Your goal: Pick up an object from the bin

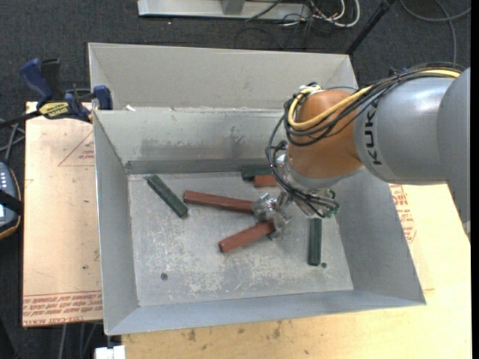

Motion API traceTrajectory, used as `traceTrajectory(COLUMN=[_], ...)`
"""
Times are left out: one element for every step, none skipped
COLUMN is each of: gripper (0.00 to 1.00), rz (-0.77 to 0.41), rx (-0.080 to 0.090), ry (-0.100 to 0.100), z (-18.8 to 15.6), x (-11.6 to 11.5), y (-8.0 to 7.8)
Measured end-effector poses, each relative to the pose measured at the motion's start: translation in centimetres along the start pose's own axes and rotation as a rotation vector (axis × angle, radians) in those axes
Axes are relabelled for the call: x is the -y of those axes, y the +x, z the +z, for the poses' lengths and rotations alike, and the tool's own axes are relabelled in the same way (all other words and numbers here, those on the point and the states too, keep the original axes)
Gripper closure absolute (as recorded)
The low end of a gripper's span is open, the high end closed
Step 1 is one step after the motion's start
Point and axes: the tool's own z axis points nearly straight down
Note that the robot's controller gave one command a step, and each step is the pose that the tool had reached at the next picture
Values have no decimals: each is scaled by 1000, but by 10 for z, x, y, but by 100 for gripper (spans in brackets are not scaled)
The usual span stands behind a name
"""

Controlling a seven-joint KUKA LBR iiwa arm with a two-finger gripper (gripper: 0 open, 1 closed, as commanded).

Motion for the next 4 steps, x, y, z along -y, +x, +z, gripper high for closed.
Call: traceTrajectory(gripper=[0,100,100,100], rz=[208,209,209,182], rx=[-2,-3,-3,1], ry=[-5,-3,-3,-2], z=[-10,-10,-10,-155], x=[-82,-81,-81,-98], y=[-1,0,0,15])
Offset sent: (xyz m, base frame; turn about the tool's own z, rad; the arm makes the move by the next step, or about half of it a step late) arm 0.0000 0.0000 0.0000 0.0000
